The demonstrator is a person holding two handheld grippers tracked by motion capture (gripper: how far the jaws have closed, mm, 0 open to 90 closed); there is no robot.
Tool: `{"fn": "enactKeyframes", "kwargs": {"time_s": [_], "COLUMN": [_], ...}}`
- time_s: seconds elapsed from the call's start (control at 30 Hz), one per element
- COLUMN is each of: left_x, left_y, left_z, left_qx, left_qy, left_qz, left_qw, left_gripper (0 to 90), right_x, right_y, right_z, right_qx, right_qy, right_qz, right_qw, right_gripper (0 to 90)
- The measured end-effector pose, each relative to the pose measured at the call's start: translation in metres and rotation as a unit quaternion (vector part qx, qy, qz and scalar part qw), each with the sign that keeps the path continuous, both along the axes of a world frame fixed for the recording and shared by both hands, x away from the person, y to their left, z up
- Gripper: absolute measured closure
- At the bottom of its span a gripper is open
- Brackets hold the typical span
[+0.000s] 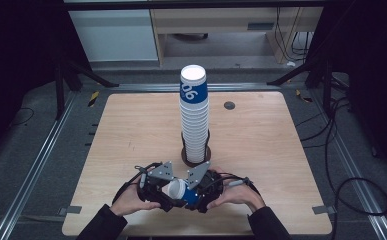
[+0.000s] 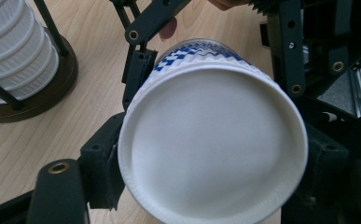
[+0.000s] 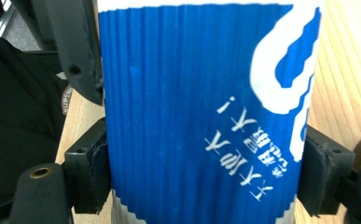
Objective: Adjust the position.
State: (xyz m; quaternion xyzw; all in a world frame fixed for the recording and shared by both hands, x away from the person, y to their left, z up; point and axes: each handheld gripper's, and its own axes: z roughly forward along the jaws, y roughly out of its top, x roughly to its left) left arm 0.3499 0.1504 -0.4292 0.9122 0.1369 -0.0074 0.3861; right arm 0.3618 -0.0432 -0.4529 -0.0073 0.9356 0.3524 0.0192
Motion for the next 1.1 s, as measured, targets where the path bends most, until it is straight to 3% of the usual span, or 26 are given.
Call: {"fn": "enactKeyframes", "kwargs": {"time_s": [0.3, 0.5, 0.57, 0.73, 0.83, 0.97, 1.0, 1.03, 1.1], "left_x": [0.0, 0.001, 0.002, 0.006, 0.009, 0.012, 0.012, 0.013, 0.013], "left_y": [0.001, 0.004, 0.007, 0.022, 0.032, 0.045, 0.045, 0.05, 0.052], "left_z": [0.002, 0.004, 0.005, 0.012, 0.018, 0.024, 0.024, 0.027, 0.029], "left_qx": [-0.001, -0.007, -0.01, -0.032, -0.054, -0.097, -0.097, -0.123, -0.147], "left_qy": [-0.003, 0.0, -0.003, -0.009, -0.014, -0.015, -0.015, -0.013, -0.012], "left_qz": [0.003, 0.007, 0.01, 0.03, 0.048, 0.069, 0.069, 0.071, 0.074], "left_qw": [1.0, 1.0, 0.9999, 0.999, 0.9973, 0.9928, 0.9928, 0.9897, 0.9863], "left_gripper": [25.7, 25.7, 25.7, 25.6, 25.6, 25.6, 25.5, 25.6, 25.6], "right_x": [0.001, 0.003, 0.005, 0.009, 0.013, 0.017, 0.018, 0.02, 0.022], "right_y": [0.0, -0.001, -0.002, -0.016, -0.027, -0.045, -0.048, -0.052, -0.056], "right_z": [0.0, -0.001, 0.001, 0.01, 0.017, 0.024, 0.025, 0.025, 0.025], "right_qx": [0.001, 0.007, 0.013, 0.053, 0.079, 0.133, 0.147, 0.166, 0.188], "right_qy": [-0.004, 0.004, 0.003, 0.008, 0.006, 0.011, 0.014, 0.017, 0.029], "right_qz": [-0.001, -0.016, -0.02, -0.046, -0.07, -0.102, -0.109, -0.117, -0.124], "right_qw": [1.0, 0.9998, 0.9997, 0.9975, 0.9944, 0.9858, 0.983, 0.979, 0.9738], "right_gripper": [19.4, 8.5, 7.5, 6.2, 5.5, 5.6, 5.7, 5.8, 5.8]}}
